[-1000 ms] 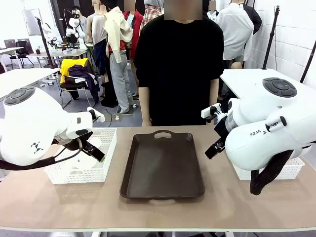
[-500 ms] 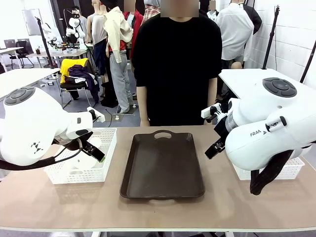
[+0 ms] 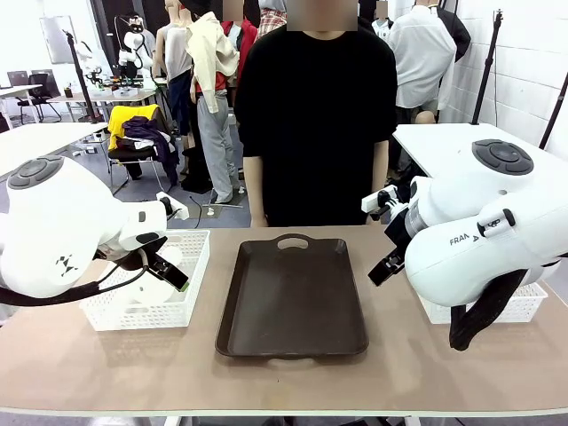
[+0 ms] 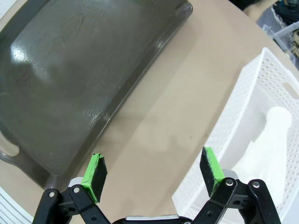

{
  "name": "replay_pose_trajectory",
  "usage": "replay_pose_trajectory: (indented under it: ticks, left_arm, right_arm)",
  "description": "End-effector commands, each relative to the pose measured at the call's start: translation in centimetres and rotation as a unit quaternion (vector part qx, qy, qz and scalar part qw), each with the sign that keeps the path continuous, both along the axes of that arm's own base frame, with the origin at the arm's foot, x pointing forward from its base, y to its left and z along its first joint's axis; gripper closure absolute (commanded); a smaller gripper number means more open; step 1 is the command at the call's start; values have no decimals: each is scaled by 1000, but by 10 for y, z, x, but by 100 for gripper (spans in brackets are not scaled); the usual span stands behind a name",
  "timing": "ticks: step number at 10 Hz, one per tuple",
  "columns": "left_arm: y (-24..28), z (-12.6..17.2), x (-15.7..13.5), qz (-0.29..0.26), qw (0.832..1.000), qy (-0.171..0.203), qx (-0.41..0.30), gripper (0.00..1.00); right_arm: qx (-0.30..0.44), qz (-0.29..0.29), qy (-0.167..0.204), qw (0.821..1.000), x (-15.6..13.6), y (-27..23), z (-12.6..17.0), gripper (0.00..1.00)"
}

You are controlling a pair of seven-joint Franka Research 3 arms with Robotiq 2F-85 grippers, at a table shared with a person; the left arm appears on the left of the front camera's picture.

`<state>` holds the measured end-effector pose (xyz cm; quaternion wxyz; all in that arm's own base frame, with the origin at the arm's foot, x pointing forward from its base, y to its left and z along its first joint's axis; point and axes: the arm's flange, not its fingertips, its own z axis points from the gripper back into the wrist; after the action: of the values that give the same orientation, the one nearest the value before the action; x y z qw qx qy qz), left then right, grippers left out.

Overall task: Prepare the laboratory tools.
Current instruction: Pick up the Big flask that the person points to.

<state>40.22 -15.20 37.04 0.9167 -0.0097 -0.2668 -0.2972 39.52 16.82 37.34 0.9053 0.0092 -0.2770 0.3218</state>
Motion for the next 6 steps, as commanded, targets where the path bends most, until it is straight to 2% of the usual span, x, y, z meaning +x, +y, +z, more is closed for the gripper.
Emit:
replay_pose_trajectory:
  ticks: [1,2,4,5,6]
  left_arm:
    - [2,20,-2,11,1000,-19,2,0]
    - [7,41,-7,19,999,-43,2,0]
    - [21,67,-16,24,998,-58,-23,0]
    - [29,80,-22,27,997,-55,-47,0]
    - [41,93,-30,21,993,-28,-116,0]
  right_arm:
    - [2,6,-12,1000,-5,2,21,0]
    - [5,13,-26,1000,-10,-1,44,0]
    - [43,27,-12,999,-13,-5,69,0]
    - [74,35,0,997,-16,-9,82,0]
    - [122,39,24,991,-20,-19,97,0]
